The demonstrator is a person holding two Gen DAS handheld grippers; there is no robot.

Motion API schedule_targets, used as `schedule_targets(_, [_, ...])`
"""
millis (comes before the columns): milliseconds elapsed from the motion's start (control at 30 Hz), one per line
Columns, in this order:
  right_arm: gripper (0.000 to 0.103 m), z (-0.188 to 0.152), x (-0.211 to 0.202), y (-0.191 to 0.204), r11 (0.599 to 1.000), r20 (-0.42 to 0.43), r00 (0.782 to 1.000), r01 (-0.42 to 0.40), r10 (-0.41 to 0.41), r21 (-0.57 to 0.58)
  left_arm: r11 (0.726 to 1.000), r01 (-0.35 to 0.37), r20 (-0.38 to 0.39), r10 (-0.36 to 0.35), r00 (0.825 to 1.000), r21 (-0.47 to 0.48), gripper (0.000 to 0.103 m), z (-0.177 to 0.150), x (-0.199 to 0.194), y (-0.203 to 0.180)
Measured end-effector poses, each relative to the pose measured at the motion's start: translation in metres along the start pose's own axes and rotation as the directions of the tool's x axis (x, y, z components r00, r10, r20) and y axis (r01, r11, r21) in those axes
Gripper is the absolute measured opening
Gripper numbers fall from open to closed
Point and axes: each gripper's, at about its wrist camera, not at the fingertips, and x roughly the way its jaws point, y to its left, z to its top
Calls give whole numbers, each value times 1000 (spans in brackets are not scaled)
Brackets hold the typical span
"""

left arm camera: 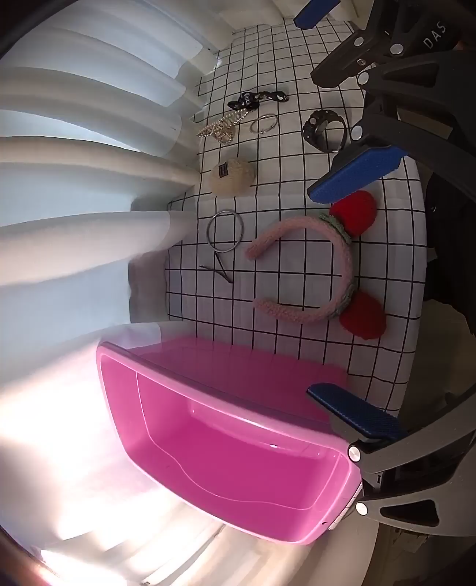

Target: Organize jewelry

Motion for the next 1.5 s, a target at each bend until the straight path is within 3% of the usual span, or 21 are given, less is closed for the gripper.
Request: schedule_targets(1500, [94,-1,1,1,1000,-5,1000,-6,6,5,1000,-2,11,2,1000,2,97,0,-2,0])
